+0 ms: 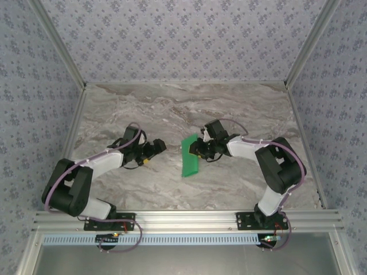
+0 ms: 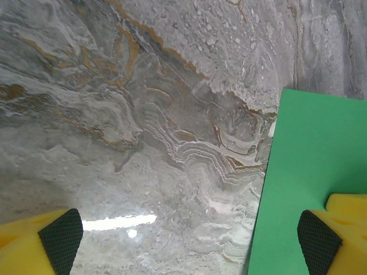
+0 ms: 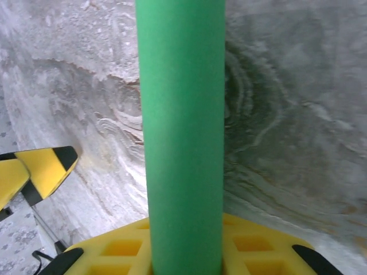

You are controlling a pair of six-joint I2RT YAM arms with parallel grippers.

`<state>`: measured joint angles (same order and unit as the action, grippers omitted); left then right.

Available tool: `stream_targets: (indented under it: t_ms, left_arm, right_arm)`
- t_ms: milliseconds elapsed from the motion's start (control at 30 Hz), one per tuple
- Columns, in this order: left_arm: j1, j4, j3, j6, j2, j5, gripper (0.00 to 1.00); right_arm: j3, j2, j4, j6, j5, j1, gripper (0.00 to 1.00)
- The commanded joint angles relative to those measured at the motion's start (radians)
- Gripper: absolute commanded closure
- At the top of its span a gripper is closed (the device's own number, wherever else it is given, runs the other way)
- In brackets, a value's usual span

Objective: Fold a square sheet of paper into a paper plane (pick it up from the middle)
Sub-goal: Fold the square sheet of paper at the center of the table.

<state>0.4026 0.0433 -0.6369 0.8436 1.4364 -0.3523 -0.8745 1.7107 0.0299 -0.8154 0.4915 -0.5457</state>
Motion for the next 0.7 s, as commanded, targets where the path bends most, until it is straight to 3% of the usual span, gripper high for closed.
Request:
stream_targets:
  t_ms: [0, 267, 400, 667]
  left_arm:
    - [0.015, -0.036, -0.045, 0.009, 0.020, -0.007, 0.01]
    - [0.062, -0.060, -0.066, 0.033, 0.046, -0.016, 0.02]
    - [0.091, -0.113, -0.078, 0.057, 0.068, -0.057, 0.07]
    - [0.153, -0.154, -0.130, 0.078, 0.143, -0.092, 0.19]
  right_arm:
    - [0.015, -0.038, 0.059, 0.044, -0.036, 0.014, 0.72]
    - [0.002, -0.034, 0.198, 0.122, -0.150, 0.015, 0.60]
    - [-0.018, -0.044, 0.265, 0.152, -0.207, 0.013, 0.51]
    - [-0.027, -0.082, 0.331, 0.169, -0.269, 0.010, 0.41]
